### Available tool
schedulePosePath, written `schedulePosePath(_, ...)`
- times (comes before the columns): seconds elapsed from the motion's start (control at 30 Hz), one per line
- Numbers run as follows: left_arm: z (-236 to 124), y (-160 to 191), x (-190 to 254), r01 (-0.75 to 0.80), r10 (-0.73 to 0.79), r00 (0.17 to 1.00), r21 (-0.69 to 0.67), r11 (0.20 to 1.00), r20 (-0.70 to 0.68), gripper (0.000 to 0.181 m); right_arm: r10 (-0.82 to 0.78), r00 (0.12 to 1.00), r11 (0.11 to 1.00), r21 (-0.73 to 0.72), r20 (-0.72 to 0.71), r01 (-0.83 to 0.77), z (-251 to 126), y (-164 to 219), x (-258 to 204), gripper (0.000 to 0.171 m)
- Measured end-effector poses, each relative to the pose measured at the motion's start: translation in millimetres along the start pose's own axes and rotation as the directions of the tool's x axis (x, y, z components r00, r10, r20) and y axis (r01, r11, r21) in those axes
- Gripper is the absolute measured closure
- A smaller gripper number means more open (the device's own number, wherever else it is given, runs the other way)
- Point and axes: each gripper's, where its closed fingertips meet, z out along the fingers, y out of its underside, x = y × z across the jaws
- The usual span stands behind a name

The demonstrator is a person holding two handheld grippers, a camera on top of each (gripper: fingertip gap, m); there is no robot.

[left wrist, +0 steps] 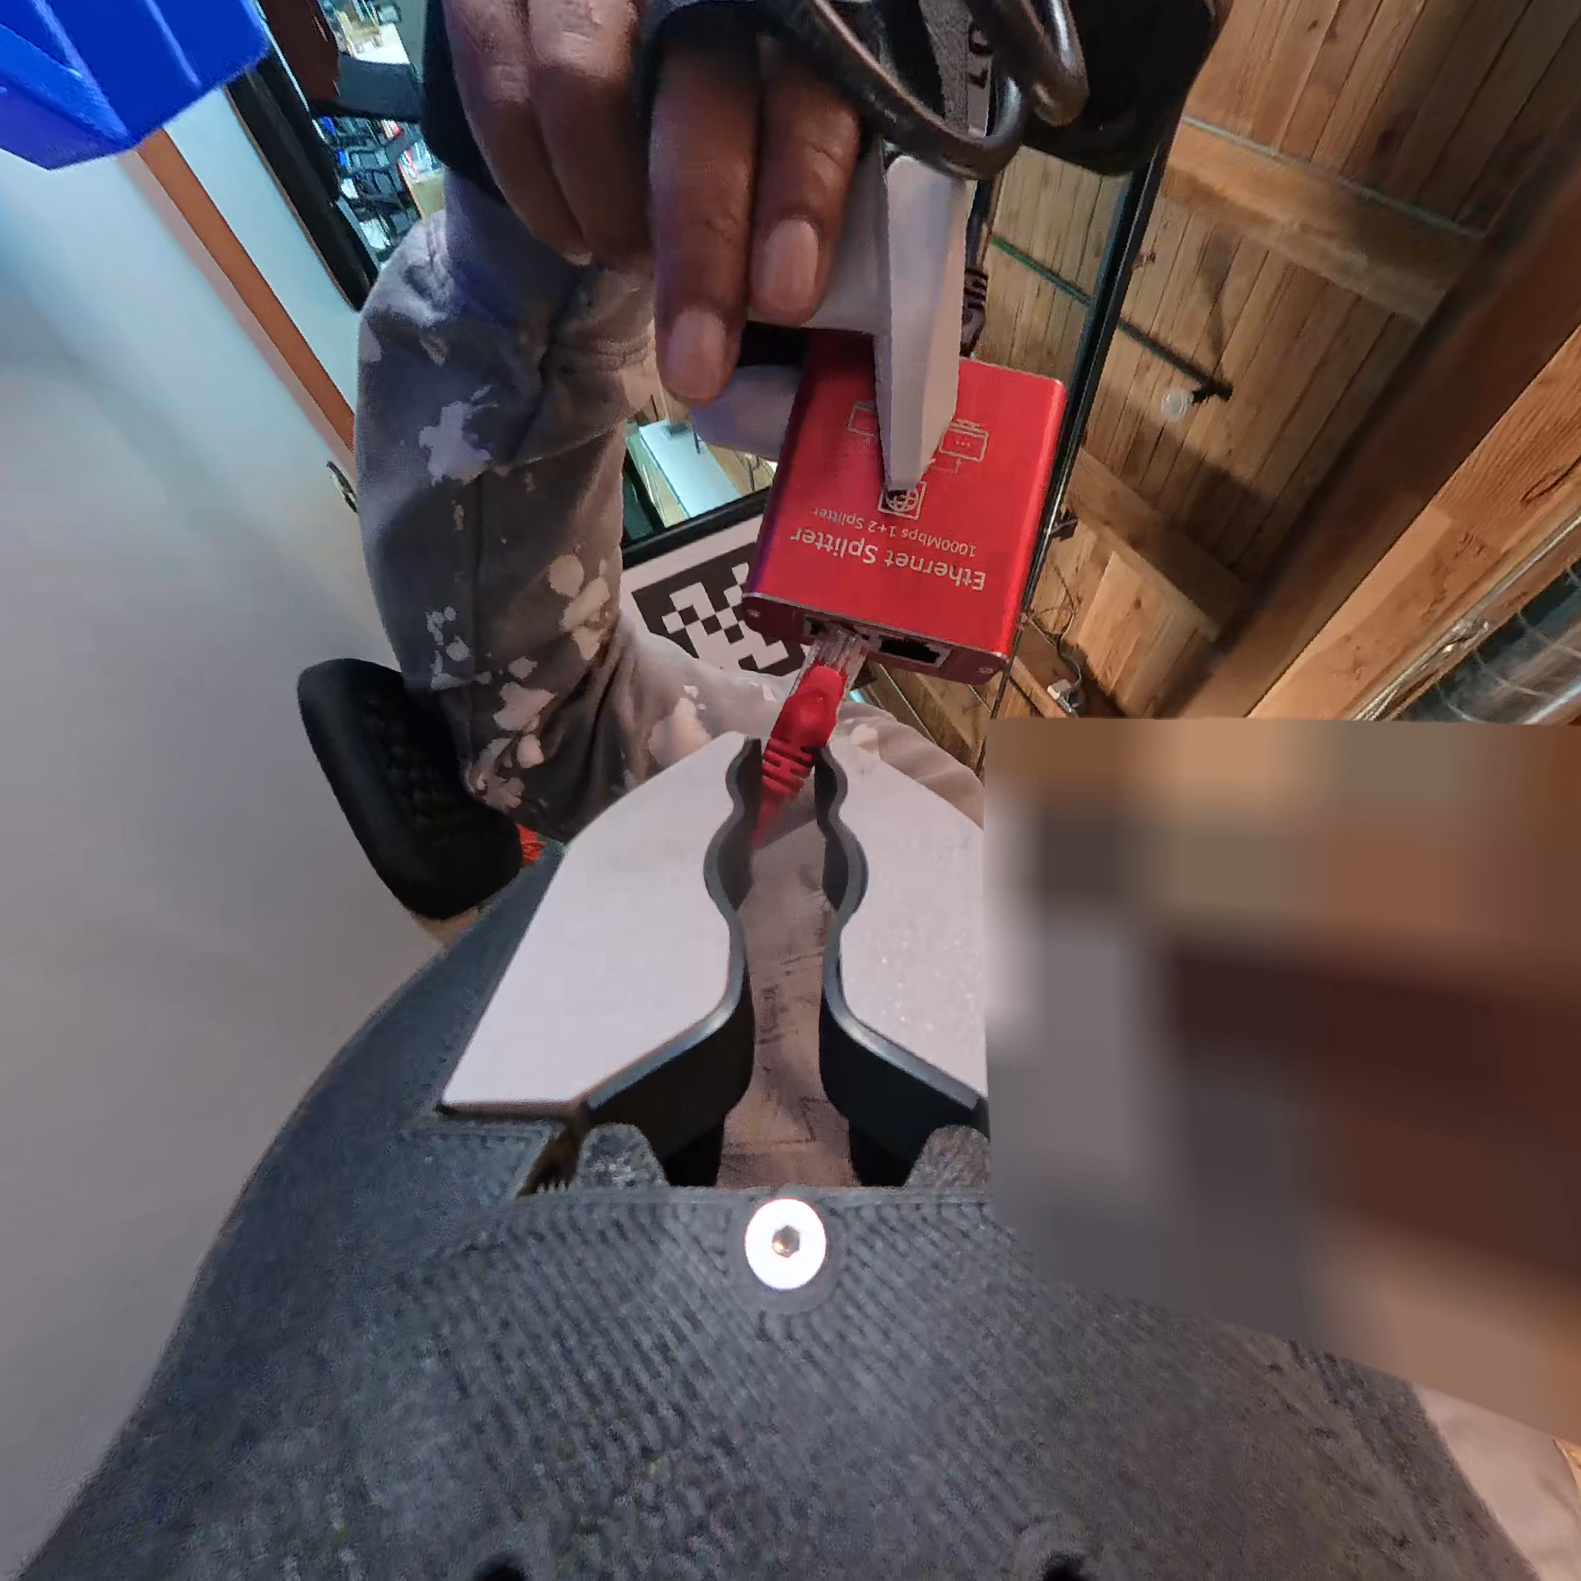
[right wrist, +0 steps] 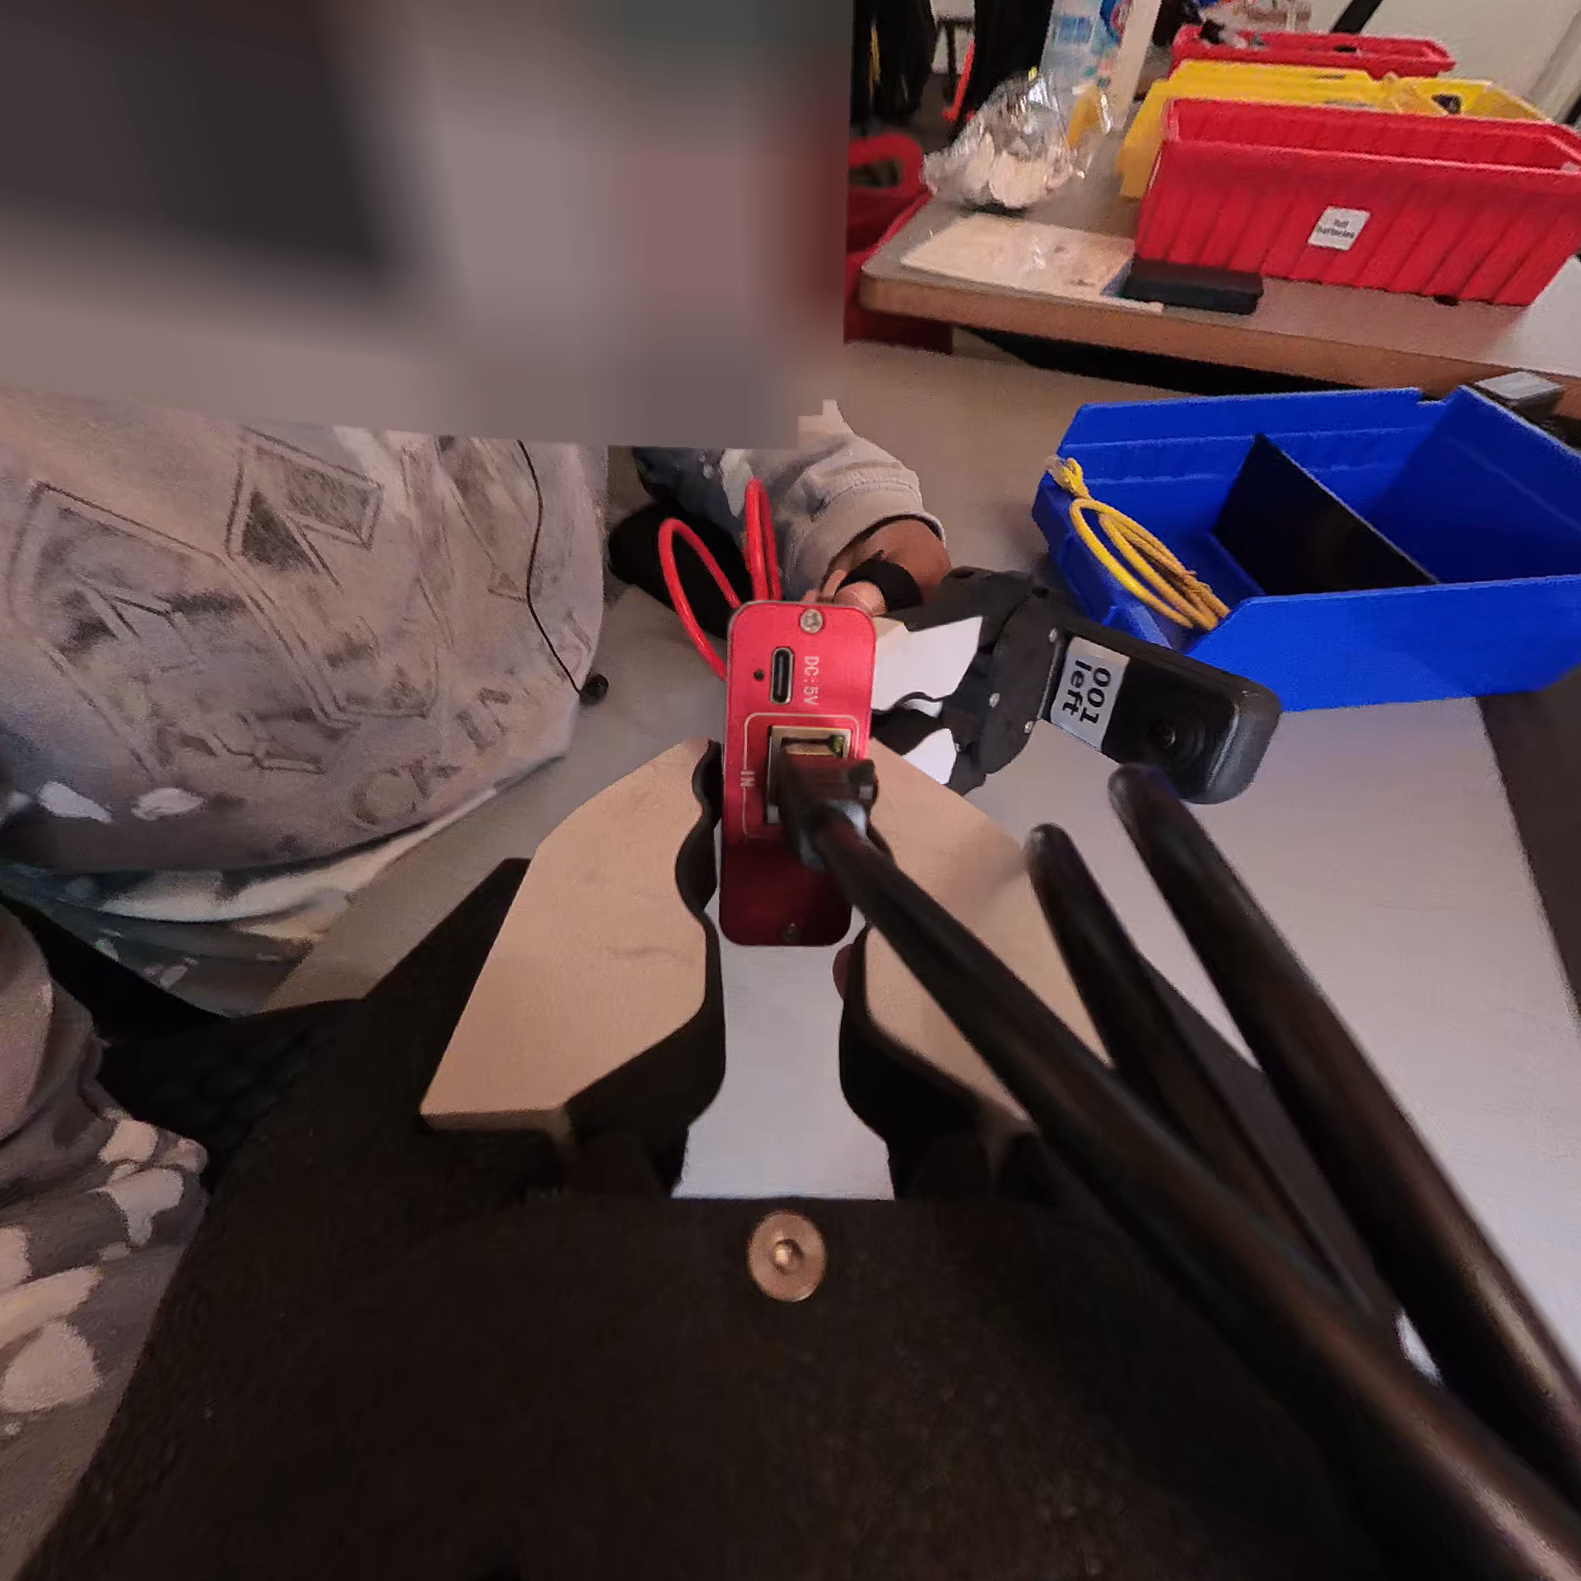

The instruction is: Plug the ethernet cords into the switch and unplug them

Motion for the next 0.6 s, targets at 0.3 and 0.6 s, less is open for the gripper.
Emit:
schedulePosePath(0.3,-10,-7,-16,0.036,-0.037,0.999,0.051,0.998,0.016,0.168,0.025,1.000,1.000,0.009,0.018,-0.025,1,15,10,0.146)
schedulePosePath(0.6,-5,-9,-7,0.052,-0.051,0.999,0.092,0.994,-0.019,0.169,-0.054,0.998,0.998,0.032,-0.033,0.055,-3,5,8,0.146)
